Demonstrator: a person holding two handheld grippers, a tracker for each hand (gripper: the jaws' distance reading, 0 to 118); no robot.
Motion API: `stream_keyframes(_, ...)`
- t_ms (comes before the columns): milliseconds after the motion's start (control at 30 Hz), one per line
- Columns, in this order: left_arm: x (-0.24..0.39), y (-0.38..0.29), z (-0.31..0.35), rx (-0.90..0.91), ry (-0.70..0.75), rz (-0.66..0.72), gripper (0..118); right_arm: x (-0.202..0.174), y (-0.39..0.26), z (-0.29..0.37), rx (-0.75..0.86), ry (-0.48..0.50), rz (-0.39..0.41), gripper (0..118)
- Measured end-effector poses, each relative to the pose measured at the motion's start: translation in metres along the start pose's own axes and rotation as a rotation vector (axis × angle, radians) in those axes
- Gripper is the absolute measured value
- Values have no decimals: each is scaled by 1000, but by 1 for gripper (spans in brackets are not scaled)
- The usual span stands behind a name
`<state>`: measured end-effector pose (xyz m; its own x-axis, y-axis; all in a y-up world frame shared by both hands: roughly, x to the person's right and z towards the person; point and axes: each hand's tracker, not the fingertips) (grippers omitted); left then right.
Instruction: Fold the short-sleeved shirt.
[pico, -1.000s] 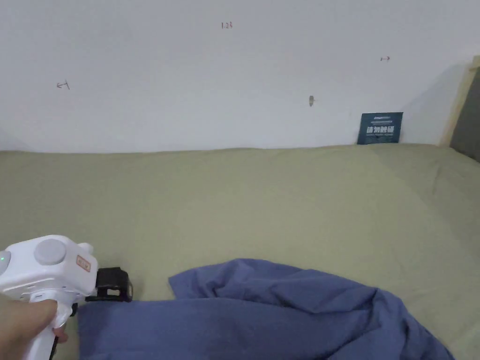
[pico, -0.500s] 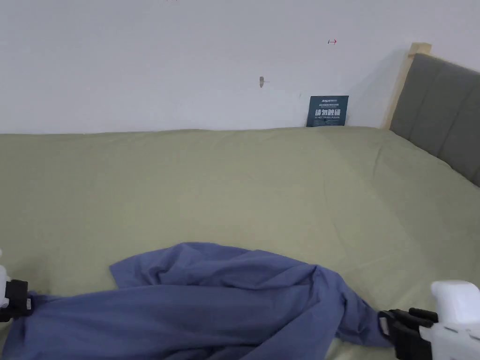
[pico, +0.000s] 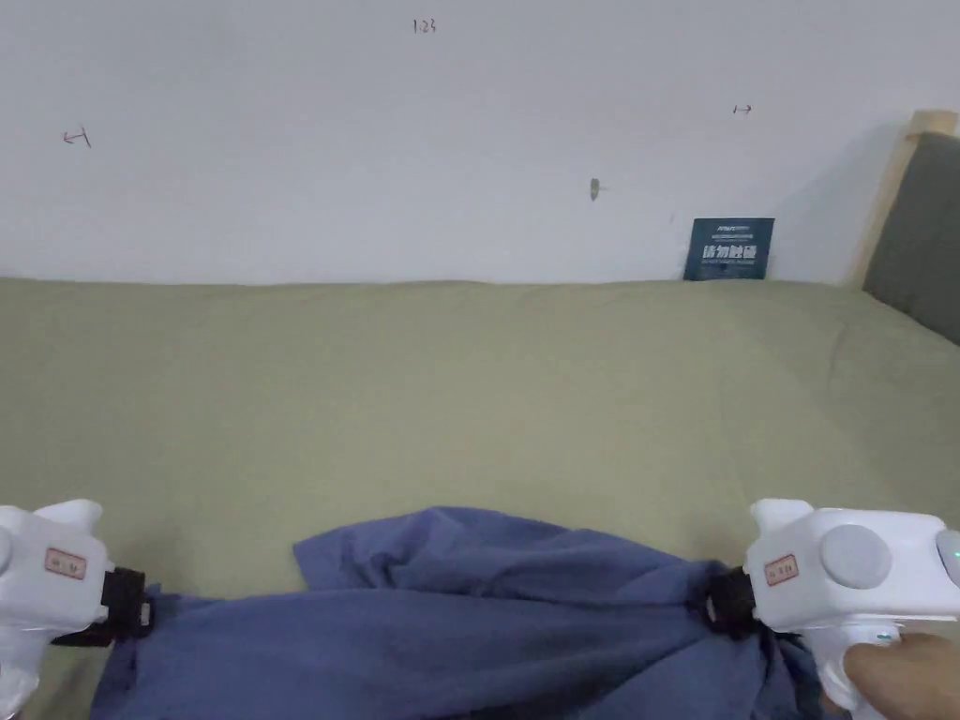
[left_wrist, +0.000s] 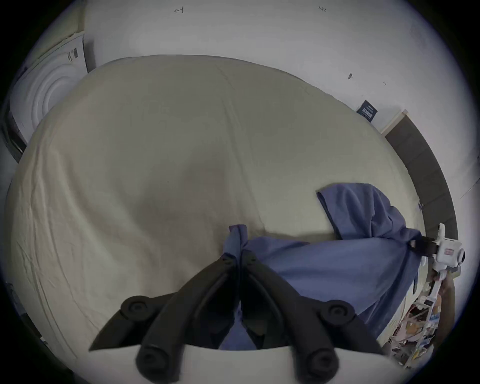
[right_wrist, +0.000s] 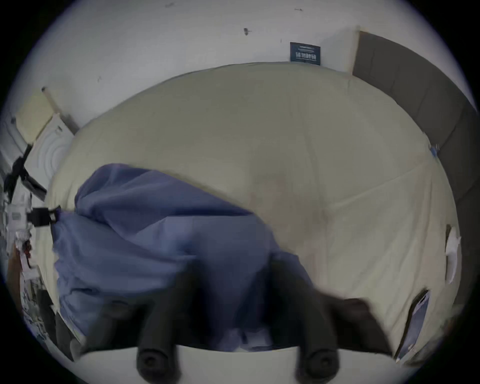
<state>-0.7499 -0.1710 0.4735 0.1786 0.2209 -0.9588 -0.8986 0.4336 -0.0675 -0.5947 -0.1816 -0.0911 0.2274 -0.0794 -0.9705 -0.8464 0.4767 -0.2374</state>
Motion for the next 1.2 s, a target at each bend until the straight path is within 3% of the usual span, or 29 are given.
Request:
stream_keyframes(33, 4, -3, 3, 4, -14, -6, 3, -2, 0, 2, 8, 45, 1, 12)
stream_keyframes(100, 8, -1, 9, 28, 0, -31, 3, -12, -3, 16, 61, 45, 26, 10)
stream_keyframes(167, 10, 2, 18, 91, -8, -23, 3, -17, 0, 26, 90, 39, 51, 10)
stream_keyframes(367, 17, 20, 57, 204, -104, -31, 3, -19, 9, 60, 221, 113, 28, 10)
stream_keyframes(700, 13, 50, 128, 425, -121, -27, 3, -32, 46, 119, 397, 160, 38, 10)
stream_keyframes(1067, -5, 95, 180, 563, -154, 30, 3, -38, 122, 171, 557, 163, 85, 10)
stream_keyframes(1200, 9, 109, 194, 598, -157, 27, 3, -45, 154, 183, 585, 118, 116, 10)
